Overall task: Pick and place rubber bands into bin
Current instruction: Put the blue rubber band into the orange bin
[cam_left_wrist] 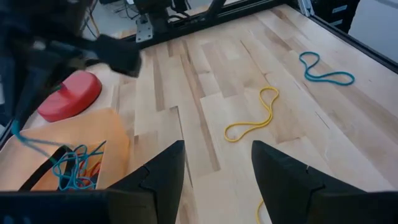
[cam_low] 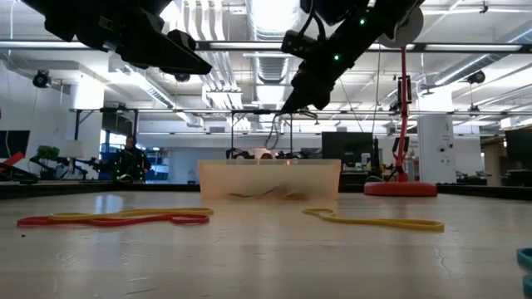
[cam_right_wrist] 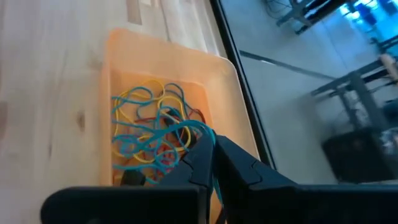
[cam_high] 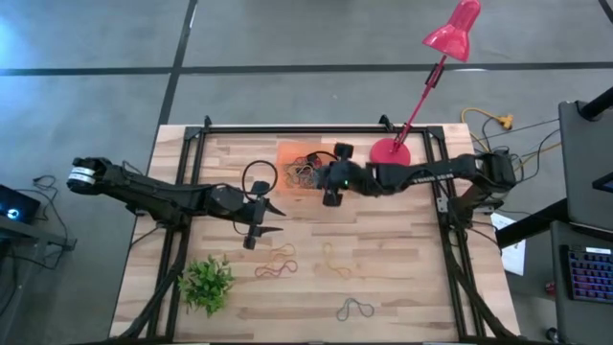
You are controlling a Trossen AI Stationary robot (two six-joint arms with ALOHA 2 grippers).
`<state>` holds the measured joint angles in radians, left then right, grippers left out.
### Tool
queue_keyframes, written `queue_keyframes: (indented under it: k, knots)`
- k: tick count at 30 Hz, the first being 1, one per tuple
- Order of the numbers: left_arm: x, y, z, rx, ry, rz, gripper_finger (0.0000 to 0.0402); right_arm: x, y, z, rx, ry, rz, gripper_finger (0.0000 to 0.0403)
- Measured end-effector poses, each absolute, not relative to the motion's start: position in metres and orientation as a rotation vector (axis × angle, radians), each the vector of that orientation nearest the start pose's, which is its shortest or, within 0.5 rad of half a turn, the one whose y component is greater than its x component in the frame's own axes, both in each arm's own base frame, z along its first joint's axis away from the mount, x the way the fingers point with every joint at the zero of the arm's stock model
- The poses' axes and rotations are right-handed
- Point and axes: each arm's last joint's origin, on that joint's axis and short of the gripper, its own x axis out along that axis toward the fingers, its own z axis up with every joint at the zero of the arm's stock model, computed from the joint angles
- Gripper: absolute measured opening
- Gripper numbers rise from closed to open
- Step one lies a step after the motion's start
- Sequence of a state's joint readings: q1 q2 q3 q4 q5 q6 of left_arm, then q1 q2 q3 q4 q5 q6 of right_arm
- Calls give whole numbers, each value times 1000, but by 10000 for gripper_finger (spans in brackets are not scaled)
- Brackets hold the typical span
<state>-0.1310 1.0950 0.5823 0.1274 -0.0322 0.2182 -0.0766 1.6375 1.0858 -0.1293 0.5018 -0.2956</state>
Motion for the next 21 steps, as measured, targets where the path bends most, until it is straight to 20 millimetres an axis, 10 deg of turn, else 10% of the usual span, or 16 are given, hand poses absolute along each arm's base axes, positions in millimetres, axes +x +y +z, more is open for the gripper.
queue_keyframes:
  k: [21]
  knots:
    - [230, -29, 234, 254, 373, -141, 171, 341, -89, 227, -197, 710, -396, 54]
